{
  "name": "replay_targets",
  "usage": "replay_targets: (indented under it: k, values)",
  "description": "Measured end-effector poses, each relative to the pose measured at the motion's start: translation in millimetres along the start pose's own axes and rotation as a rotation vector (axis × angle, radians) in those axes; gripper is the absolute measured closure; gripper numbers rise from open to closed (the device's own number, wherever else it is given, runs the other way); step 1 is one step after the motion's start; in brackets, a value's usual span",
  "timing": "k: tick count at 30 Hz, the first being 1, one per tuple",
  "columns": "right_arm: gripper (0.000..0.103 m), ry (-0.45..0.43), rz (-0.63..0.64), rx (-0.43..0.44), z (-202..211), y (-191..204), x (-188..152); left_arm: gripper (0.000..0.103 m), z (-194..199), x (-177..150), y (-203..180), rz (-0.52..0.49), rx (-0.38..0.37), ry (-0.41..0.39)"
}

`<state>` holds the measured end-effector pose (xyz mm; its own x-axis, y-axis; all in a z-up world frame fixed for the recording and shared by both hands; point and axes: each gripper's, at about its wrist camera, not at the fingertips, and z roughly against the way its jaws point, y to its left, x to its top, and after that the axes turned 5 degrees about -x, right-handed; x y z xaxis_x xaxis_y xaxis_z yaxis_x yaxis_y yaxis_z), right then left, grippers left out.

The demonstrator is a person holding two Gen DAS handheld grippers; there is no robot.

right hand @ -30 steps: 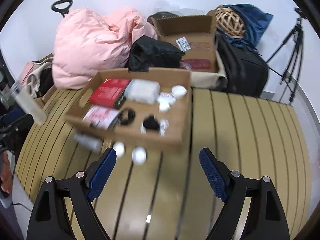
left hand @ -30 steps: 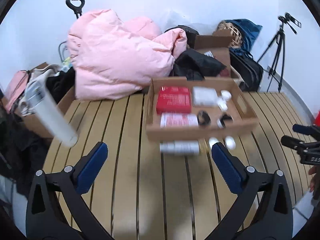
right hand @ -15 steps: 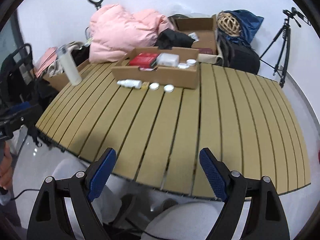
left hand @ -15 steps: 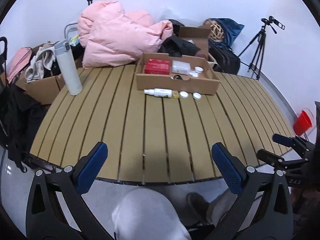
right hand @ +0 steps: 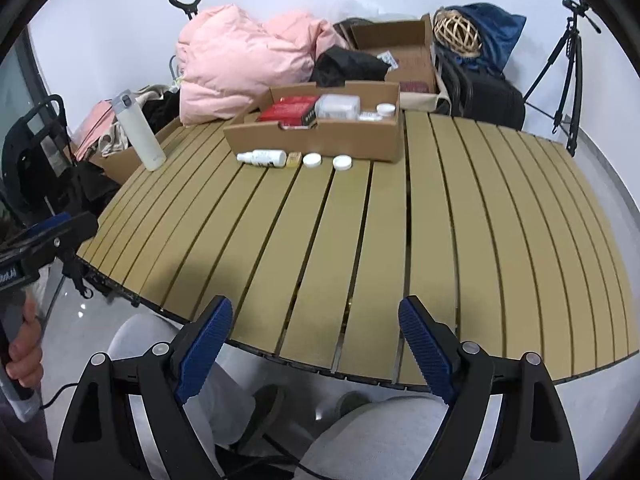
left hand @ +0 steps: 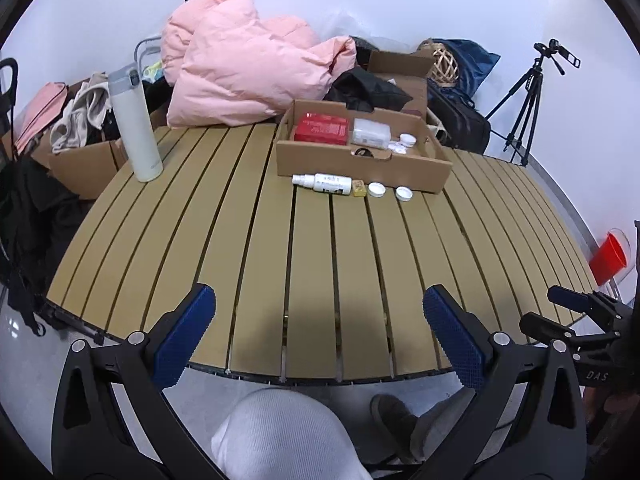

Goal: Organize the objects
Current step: 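Withdraw both grippers from the tray, then grasp a white cap with the right gripper while the left grasps another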

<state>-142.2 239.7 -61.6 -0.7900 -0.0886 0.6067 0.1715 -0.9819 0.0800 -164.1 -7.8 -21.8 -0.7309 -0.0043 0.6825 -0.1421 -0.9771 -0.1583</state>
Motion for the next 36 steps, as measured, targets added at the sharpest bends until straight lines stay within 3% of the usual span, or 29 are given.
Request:
replay_targets:
  k: [2, 6, 10, 14, 16, 17, 19, 20, 21, 24, 29, 36]
  values:
    - [0.017, 0.0, 0.008, 0.015, -7.2, 1.9, 2.5, 0.0, -8.4, 1.8, 2.1, -0.002, -0.019, 0.003]
    - [0.032, -0.027, 0.025, 0.04, -23.2, 6.9, 13.8, 0.0, -26.3, 13.8, 5.2, -0.023, -0.043, 0.009]
    - [0.033, -0.055, 0.018, 0.037, -45.7, 6.8, 36.8, 0.0, -49.7, 35.2, 7.6, -0.033, -0.083, -0.012]
    - [0.033, -0.098, -0.02, 0.047, -74.5, -0.4, 66.0, 0.0, -89.5, 60.9, -3.1, -0.061, -0.14, -0.099]
    - [0.033, -0.093, -0.044, 0.037, -96.3, -8.3, 83.1, 0.002, -113.3, 72.6, -13.1, -0.082, -0.173, -0.095]
    - [0.034, -0.073, -0.051, 0.03, -110.9, -12.4, 92.2, 0.004, -130.9, 80.4, -20.7, -0.1, -0.182, -0.074]
    - [0.051, -0.025, -0.079, 0.01, -138.7, -22.6, 107.9, 0.026, -159.3, 91.3, -34.4, -0.141, -0.178, -0.057]
    - [0.057, -0.024, -0.094, 0.011, -151.3, -28.0, 115.0, 0.046, -179.5, 96.9, -40.7, -0.149, -0.182, -0.042]
    - [0.065, -0.025, -0.115, 0.0, -162.8, -33.6, 121.0, 0.056, -194.1, 100.6, -43.6, -0.147, -0.192, -0.011]
    - [0.068, -0.024, -0.186, -0.011, -195.9, -47.8, 134.6, 0.067, -241.9, 108.5, -51.7, -0.122, -0.172, 0.102]
    - [0.071, -0.021, -0.165, -0.011, -231.4, -42.6, 146.9, 0.069, -286.8, 105.7, -55.9, -0.152, -0.08, 0.168]
    - [0.093, -0.04, -0.081, -0.051, -252.9, -34.0, 140.8, 0.069, -285.6, 94.9, -68.3, -0.245, -0.015, 0.125]
